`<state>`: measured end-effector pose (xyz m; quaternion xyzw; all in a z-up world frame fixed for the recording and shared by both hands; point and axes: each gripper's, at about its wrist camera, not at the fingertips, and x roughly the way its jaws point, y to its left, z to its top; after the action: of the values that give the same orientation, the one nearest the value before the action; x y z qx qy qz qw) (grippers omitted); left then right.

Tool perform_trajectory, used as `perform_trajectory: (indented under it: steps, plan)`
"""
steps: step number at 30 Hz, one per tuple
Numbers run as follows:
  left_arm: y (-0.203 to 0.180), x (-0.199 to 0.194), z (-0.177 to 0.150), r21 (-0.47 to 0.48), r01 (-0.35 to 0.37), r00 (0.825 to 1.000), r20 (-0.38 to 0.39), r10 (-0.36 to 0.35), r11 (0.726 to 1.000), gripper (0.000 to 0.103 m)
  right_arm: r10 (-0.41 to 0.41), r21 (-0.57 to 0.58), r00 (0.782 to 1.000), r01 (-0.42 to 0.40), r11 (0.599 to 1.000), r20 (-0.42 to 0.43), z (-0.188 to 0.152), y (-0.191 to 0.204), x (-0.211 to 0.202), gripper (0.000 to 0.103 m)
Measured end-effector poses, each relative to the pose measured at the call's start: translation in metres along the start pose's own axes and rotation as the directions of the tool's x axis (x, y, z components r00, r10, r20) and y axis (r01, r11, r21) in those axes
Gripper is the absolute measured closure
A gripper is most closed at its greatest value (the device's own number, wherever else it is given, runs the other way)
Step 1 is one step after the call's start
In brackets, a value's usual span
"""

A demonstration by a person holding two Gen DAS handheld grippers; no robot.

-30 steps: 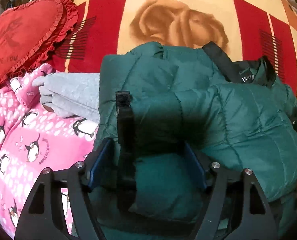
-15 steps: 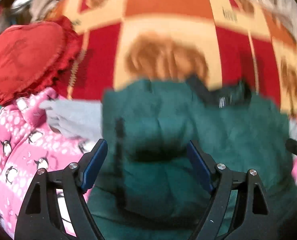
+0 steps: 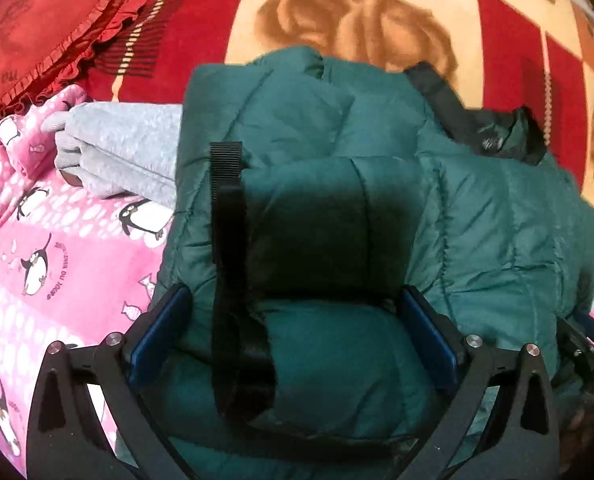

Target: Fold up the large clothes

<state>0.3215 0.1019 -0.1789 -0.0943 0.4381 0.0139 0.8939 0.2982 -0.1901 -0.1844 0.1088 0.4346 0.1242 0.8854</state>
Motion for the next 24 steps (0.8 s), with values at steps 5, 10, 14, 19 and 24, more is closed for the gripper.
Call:
perform_trajectory:
  steps: [5,10,14,19,24]
  plan:
    - [0.020,-0.051,-0.006,0.028,0.031,0.998,0.052,-0.032,0.999,0.001,-0.058,0.047,0.998,0.056,0.997,0.036,-0.026,-0.033,-0.069,0.000]
    - [0.046,-0.086,-0.044,0.194,0.067,0.998,-0.030,-0.063,0.979,0.001,-0.072,0.059,0.979,0.085,0.995,-0.190,-0.115,-0.088,-0.095,0.000]
    - [0.070,-0.096,-0.100,0.436,0.009,0.997,-0.077,0.028,0.900,0.000,-0.026,0.042,0.982,0.035,0.999,-0.190,-0.162,-0.106,-0.129,0.000]
    - [0.132,-0.116,-0.136,0.254,0.187,0.976,-0.157,-0.150,0.949,0.000,0.063,0.096,0.985,-0.048,0.994,-0.159,-0.203,-0.118,-0.162,0.000]
    - [0.150,-0.132,-0.158,0.171,0.213,0.973,-0.130,-0.193,0.962,0.000,0.135,0.067,0.981,-0.126,0.990,-0.140,-0.221,-0.098,-0.170,0.000]
